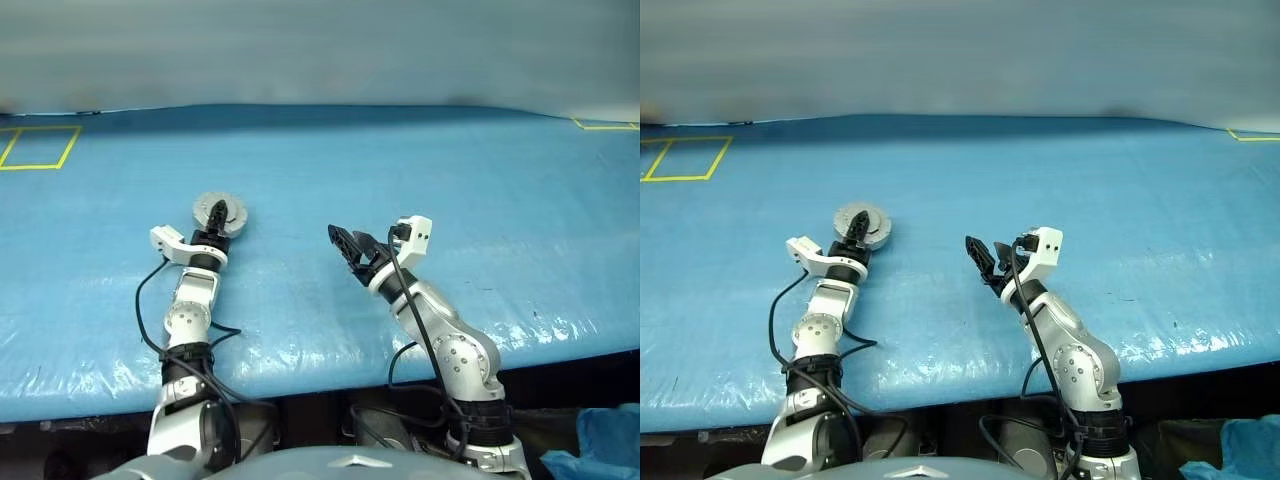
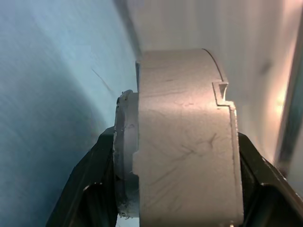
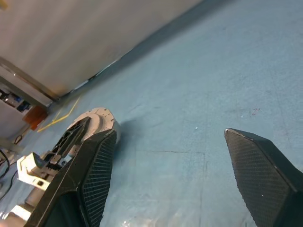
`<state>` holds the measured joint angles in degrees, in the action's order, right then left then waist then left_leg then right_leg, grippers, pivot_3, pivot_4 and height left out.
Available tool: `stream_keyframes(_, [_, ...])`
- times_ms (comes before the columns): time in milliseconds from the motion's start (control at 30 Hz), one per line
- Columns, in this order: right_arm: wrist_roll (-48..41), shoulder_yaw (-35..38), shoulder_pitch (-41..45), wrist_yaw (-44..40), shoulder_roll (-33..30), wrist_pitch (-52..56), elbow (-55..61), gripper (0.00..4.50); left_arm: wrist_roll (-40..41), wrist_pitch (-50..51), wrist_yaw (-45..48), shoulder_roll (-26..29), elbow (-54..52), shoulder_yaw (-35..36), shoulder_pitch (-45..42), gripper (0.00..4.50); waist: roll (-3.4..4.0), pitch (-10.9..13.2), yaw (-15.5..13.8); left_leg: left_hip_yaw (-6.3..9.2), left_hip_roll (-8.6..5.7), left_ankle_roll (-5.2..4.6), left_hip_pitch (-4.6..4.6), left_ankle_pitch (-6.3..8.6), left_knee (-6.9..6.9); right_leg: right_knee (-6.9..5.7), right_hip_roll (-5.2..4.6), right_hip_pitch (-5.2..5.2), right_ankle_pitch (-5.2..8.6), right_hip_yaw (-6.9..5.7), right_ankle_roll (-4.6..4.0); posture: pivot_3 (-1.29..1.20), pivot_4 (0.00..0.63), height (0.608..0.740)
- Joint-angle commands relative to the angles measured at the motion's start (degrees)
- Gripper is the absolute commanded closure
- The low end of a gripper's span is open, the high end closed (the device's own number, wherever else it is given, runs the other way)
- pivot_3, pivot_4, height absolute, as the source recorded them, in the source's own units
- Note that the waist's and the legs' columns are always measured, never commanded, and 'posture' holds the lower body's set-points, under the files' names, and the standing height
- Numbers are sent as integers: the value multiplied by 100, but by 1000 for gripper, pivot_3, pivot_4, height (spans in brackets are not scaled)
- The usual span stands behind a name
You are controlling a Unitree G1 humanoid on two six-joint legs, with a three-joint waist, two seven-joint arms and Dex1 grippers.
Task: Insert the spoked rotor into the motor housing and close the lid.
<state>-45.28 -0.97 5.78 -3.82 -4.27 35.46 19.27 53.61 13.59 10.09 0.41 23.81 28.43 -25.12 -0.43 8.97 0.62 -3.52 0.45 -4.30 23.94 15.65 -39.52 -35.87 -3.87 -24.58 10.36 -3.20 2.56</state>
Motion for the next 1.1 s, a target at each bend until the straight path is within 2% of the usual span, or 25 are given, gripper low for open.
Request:
stream_keyframes(33, [89,-43,56,-92,-13,30,277,666,-388,-633,-253,108,253,166,-518,1864,-4,0,-17,-1,-2,5,0,-3,0,1,-2,1,-1,0,0,0,150,740])
stream_keyframes(200, [285,-149,39,-113,-50,103,290,666,-849,-1276,-690,233,715,406,-803,1864,-13,-1,-18,-5,-3,18,1,-10,-1,5,-5,3,-2,1,1,0,150,740])
stream_keyframes(367, [375,-156,76,-159,-16,148,250,666,-1210,-1525,-828,180,695,324,-652,1864,-15,-2,-2,-9,-1,21,-3,-12,-1,3,-5,4,-2,2,2,0,150,740])
stream_keyframes(467, [412,-149,100,-197,6,175,232,628,-1349,-1630,-963,142,560,337,-506,1193,-15,-3,10,-14,2,21,-12,-12,-1,0,-4,8,-2,7,2,0,150,740])
stream_keyframes(600, [304,3,140,-193,109,212,178,628,-2054,-1736,-1715,247,-62,196,-8,26,-15,-6,39,-26,6,21,-23,-12,1,-3,-3,10,-3,18,1,0,150,740])
stream_keyframes(733, [318,76,152,-211,150,250,177,628,-2509,-1718,-2144,316,-756,114,397,26,-16,-6,20,-33,10,21,-27,-12,3,-6,-2,8,-4,25,1,0,150,740])
stream_keyframes(867, [501,60,173,-249,95,199,146,628,-2951,-1779,-2447,655,-1224,169,593,26,-21,-8,-17,-31,10,14,-24,-7,2,-6,-4,6,-7,21,-6,0,150,740])
stream_keyframes(967, [953,-97,222,-288,-106,66,129,628,-3208,-1884,-2144,895,-1412,-59,620,26,-22,-9,-36,-31,8,14,-23,-8,0,-5,-7,7,-7,18,-18,0,150,740])
stream_keyframes(1100, [1980,-455,329,-462,-531,-627,73,628,-3243,-1893,-461,1223,-2044,-1085,756,26,-23,-10,-67,-39,-1,25,-23,-16,-4,-4,-16,7,-5,19,-23,0,150,740])
